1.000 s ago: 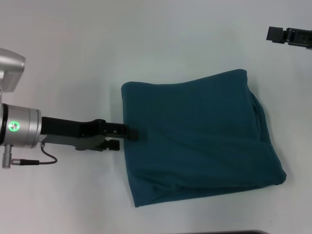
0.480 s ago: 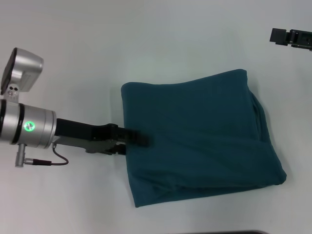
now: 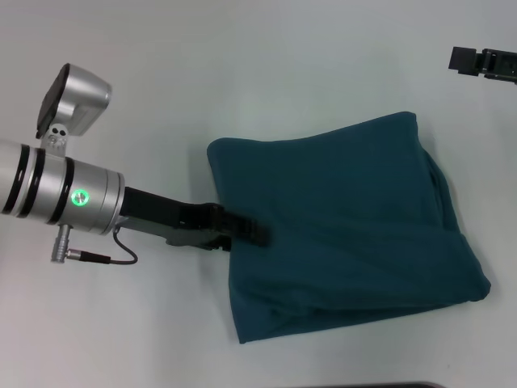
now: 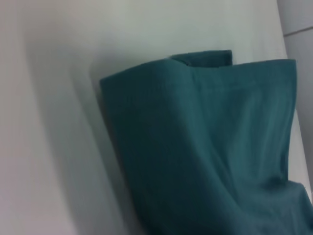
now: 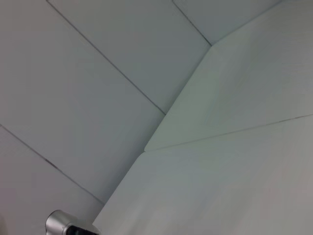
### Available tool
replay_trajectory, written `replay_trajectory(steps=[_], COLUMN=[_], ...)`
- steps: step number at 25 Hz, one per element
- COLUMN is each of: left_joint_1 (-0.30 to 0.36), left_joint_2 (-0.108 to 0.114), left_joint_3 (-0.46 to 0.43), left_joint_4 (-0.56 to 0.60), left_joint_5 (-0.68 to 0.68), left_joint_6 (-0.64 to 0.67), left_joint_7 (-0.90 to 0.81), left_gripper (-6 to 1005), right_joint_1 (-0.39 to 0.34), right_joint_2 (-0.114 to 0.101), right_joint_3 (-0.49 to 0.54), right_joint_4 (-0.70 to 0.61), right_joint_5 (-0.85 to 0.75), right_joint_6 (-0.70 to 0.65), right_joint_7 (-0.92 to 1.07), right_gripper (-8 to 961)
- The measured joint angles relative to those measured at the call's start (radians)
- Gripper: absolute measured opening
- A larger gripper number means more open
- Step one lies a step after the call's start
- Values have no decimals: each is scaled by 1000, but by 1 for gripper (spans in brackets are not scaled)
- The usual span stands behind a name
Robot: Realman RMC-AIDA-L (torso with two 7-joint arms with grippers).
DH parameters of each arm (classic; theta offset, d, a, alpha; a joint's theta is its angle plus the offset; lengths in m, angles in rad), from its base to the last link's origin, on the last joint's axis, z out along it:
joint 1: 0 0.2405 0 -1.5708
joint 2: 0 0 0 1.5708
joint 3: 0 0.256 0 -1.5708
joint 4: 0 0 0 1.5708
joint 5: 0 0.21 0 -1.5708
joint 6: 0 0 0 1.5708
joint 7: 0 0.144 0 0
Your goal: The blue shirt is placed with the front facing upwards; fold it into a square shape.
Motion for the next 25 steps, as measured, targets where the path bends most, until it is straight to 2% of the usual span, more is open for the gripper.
replay_trajectory(steps=[6,16,22,25], left_joint_1=[-1,2,23,46], left_joint_2=[3,5,11,27], left_joint_3=[2,-4,-6,-15], left_joint_4=[-8,-32,-78,-116], left_joint_5=[-5,-28,-35,-36], left_joint_6=[-3,39,84,101], left_joint_7=[-11,-6,-6,-15], left_gripper=[578,140,118,107], right_joint_1=[-4,-1,0,0], right_joint_2=[0,0,0,0], right_joint_3=[3,5,7,8], right_joint_4=[2,5,8,8], right_joint_5=[1,2,2,2], right_joint_6=[0,2,2,1], right_joint_7=[0,0,4,8], right_gripper=[925,925,925,925])
